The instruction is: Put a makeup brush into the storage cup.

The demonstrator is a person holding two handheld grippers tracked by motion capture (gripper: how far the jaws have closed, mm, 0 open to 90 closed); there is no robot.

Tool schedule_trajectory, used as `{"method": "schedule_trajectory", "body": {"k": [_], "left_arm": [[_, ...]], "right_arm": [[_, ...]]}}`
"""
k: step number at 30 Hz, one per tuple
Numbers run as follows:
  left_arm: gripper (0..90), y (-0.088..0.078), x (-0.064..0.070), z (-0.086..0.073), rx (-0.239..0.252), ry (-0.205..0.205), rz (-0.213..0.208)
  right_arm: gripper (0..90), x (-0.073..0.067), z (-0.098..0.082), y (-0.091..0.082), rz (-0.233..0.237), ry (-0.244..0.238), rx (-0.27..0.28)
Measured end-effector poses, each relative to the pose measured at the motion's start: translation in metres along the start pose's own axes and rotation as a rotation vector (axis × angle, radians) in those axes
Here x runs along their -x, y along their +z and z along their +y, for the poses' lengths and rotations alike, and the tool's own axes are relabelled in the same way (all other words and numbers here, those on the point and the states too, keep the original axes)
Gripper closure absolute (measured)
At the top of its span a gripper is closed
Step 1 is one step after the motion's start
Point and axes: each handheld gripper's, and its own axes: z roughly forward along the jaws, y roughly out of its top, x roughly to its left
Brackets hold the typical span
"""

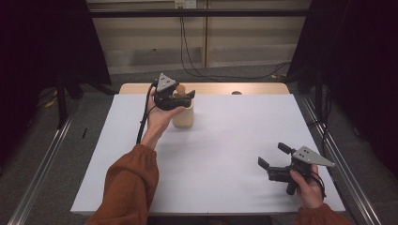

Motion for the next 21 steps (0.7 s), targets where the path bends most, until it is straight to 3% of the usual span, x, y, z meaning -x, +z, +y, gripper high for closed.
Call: {"method": "schedule_trajectory", "body": {"k": [9, 21], "left_arm": [[3.6, -0.007, -0.006, 0.002, 0.021, -0.033, 0.018], [1.3, -0.038, -0.012, -0.001, 0.07, -0.042, 0.011]], "right_arm": [[0.0, 0.002, -0.001, 0.002, 0.0, 0.002, -0.005], [0.0, -0.001, 0.001, 0.002, -0.002, -0.005, -0.003]]}}
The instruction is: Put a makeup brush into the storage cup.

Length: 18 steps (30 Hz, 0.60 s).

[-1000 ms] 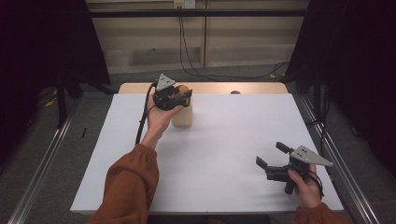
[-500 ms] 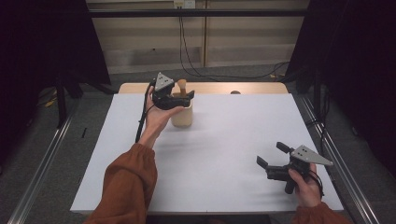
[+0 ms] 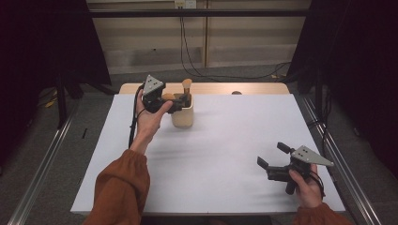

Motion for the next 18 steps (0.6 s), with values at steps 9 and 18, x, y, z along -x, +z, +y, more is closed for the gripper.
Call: {"method": "schedule_trajectory", "body": {"k": [9, 18], "left_arm": [[1.7, -0.02, 0.0, -0.001, -0.006, 0.014, 0.02], [1.7, -0.039, 0.004, -0.006, -0.017, 0.007, 0.018]], "right_arm": [[0.0, -0.001, 0.0, 0.0, -0.008, -0.006, -0.004], [0.2, 0.0, 0.0, -0.002, -0.022, 0.0, 0.001]]}}
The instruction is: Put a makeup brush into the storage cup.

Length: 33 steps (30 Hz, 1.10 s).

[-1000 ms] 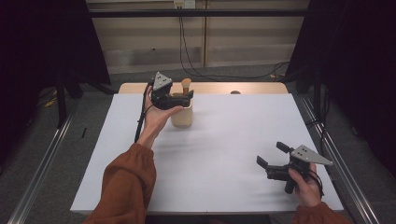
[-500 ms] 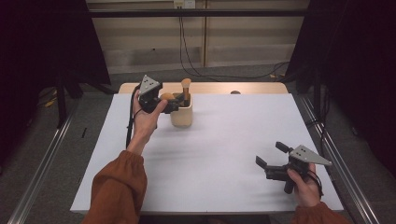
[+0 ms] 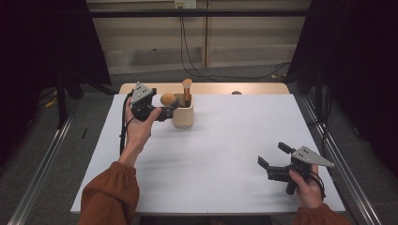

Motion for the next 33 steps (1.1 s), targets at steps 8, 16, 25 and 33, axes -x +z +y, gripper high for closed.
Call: {"method": "schedule_trajectory", "body": {"k": [8, 16, 25, 33], "left_arm": [[1.7, -0.02, -0.005, -0.013, 0.01, -0.012, -0.001], [2.2, -0.043, -0.009, -0.028, 0.001, -0.023, 0.006], [3.0, -0.06, -0.007, -0.04, -0.001, -0.02, -0.017], [5.0, -0.078, -0.004, -0.052, 0.005, -0.018, -0.019]], "right_arm": [[0.3, 0.0, 0.0, 0.0, -0.006, 0.004, 0.0], [0.3, 0.0, 0.0, -0.001, -0.01, 0.001, 0.001], [0.2, 0.0, -0.001, -0.003, -0.012, 0.002, 0.003], [0.3, -0.001, -0.001, -0.005, -0.017, 0.0, 0.006]]}}
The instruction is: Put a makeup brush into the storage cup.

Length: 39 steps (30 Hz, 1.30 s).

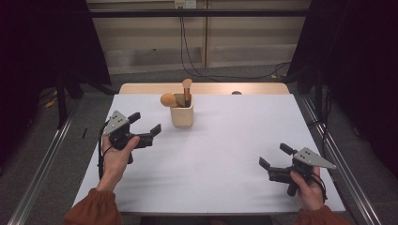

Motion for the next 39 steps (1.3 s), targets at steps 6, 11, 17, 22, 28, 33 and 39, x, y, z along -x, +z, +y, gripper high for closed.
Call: {"method": "schedule_trajectory", "body": {"k": [6, 11, 17, 22, 28, 33, 39], "left_arm": [[4.7, -0.009, 0.002, -0.006, 0.0, -0.01, 0.002], [4.1, -0.017, 0.006, -0.012, -0.007, -0.007, 0.008], [4.0, -0.029, 0.009, -0.019, -0.02, -0.01, 0.006], [2.8, -0.038, 0.008, -0.028, -0.031, -0.01, 0.015], [2.7, -0.045, 0.008, -0.038, -0.043, -0.001, 0.034], [2.7, -0.052, 0.01, -0.044, -0.052, -0.008, 0.032], [2.7, -0.062, 0.016, -0.049, -0.049, 0.009, 0.016]], "right_arm": [[0.3, 0.0, 0.0, -0.002, -0.006, -0.001, -0.001], [0.2, 0.0, -0.001, -0.002, -0.008, -0.001, 0.0], [0.0, 0.0, -0.001, -0.003, -0.01, 0.003, 0.0], [0.0, 0.0, -0.001, -0.003, -0.011, 0.0, -0.001], [0.0, 0.0, -0.001, -0.003, -0.012, 0.0, 0.001], [0.0, 0.0, -0.001, -0.004, -0.012, -0.001, 0.001], [0.1, 0.0, -0.001, -0.004, -0.014, 0.0, 0.004]]}}
